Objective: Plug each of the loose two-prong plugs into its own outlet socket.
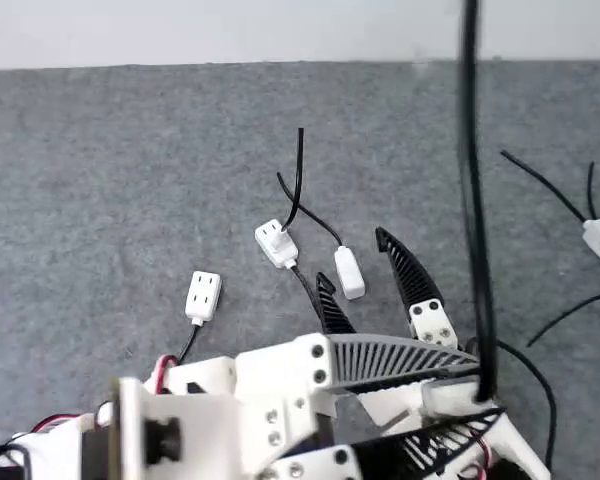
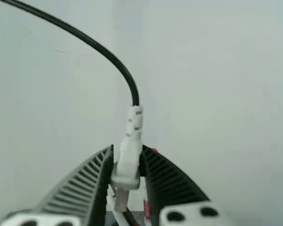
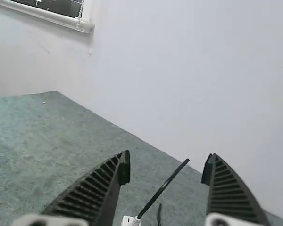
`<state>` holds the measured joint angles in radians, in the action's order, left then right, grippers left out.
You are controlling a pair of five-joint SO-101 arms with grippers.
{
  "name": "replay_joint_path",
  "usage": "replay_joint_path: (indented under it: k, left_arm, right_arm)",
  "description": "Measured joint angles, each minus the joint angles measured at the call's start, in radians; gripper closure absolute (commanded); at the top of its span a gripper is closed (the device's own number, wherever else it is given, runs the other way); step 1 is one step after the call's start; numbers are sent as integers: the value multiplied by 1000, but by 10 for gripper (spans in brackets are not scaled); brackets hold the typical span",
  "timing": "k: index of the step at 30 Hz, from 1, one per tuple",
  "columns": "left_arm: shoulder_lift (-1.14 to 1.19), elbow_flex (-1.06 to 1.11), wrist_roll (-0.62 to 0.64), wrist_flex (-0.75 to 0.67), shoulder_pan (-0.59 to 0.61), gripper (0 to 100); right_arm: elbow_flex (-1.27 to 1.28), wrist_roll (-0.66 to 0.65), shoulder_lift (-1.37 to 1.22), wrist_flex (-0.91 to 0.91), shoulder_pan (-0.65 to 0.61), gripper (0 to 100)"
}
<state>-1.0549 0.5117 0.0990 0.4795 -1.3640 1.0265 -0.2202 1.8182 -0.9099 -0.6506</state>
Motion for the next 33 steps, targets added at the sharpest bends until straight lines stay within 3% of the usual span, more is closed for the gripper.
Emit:
replay_joint_path:
  k: [19, 27, 33]
  left_arm:
    - [2, 8, -34, 0, 2, 988]
    - [2, 8, -34, 0, 2, 988]
    - [2, 8, -35, 0, 2, 988]
  right_arm:
    - [18, -44, 0, 8, 34, 746]
    - [18, -44, 0, 8, 130, 746]
    - [18, -44, 0, 8, 127, 746]
